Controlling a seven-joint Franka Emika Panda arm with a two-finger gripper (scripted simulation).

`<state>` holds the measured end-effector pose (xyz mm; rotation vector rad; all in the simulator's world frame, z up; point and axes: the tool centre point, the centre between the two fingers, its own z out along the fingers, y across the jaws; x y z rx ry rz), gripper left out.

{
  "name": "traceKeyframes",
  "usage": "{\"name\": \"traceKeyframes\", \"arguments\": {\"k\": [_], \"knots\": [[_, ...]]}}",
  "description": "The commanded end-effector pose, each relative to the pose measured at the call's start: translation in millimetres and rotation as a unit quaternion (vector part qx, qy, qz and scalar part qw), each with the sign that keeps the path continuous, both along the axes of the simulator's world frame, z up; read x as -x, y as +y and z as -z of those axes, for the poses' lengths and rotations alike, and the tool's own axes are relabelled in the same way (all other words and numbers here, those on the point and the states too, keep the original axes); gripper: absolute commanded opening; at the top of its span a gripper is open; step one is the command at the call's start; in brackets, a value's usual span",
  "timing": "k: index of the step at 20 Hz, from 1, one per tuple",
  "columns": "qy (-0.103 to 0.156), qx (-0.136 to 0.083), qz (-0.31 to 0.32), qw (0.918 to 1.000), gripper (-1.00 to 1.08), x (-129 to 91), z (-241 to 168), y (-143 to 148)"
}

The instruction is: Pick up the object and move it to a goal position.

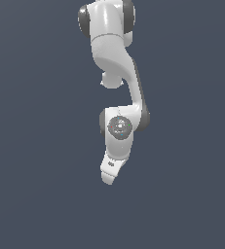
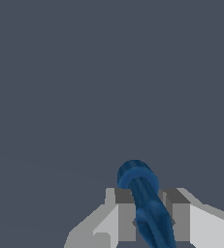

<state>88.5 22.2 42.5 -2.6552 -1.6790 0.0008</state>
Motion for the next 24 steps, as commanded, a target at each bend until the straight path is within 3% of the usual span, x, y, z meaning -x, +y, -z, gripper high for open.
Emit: {"name": "traceKeyframes", "arguments": {"k": [1, 12, 24], "knots": [[0.0, 0.0, 0.0, 1.0, -1.0, 0.7, -1.3, 0.9], [0.0, 0.0, 0.0, 1.0, -1.0, 21.8, -31.1, 22.9], [0.0, 0.002, 0.0, 1.0, -1.0, 79.8, -115.0, 85.5]]}}
